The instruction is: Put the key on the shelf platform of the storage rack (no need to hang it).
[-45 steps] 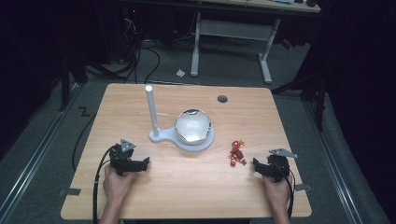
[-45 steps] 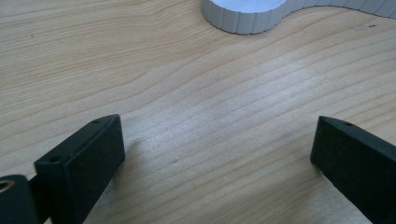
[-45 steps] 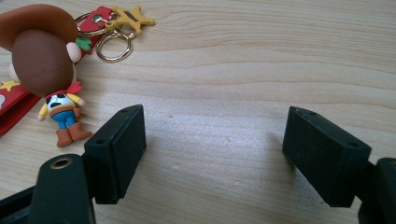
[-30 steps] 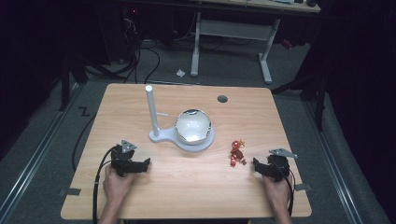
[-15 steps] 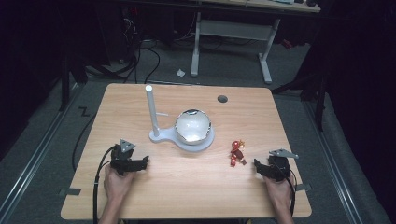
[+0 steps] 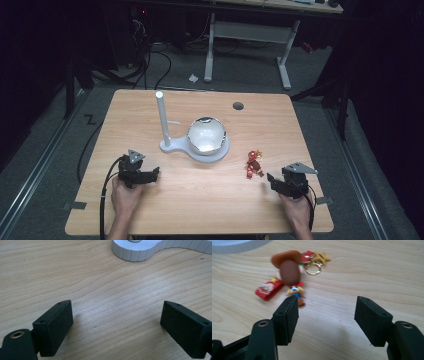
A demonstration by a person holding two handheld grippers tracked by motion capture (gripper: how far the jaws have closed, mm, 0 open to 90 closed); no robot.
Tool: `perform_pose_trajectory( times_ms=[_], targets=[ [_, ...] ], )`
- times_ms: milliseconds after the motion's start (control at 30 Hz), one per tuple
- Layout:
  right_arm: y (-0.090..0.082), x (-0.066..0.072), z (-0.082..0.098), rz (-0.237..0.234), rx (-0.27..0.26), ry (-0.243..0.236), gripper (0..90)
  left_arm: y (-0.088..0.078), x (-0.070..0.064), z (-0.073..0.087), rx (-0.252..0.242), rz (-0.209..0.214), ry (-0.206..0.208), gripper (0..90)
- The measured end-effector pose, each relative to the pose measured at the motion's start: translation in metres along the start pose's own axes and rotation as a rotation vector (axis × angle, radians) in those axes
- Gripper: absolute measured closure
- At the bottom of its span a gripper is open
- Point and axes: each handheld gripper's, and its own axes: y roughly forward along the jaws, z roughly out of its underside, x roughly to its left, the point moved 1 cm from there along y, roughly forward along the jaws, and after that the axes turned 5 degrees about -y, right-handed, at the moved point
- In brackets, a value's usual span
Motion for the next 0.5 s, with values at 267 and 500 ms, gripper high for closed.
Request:
perform_pose_trajectory(
  times_ms=[267, 500],
  targets=[
    [0.008, 0.025, -0.017, -0.062, -0.005, -0.05, 32.2, -0.001, 0.001, 0.0, -0.009, -0.003, -0.009, 14.9],
    [0.022, 0.035, -0.027, -0.066, 0.008, -0.057, 30.5, -0.001, 0.001, 0.0, -0.009, -0.003, -0.009, 15.0]
  ],
)
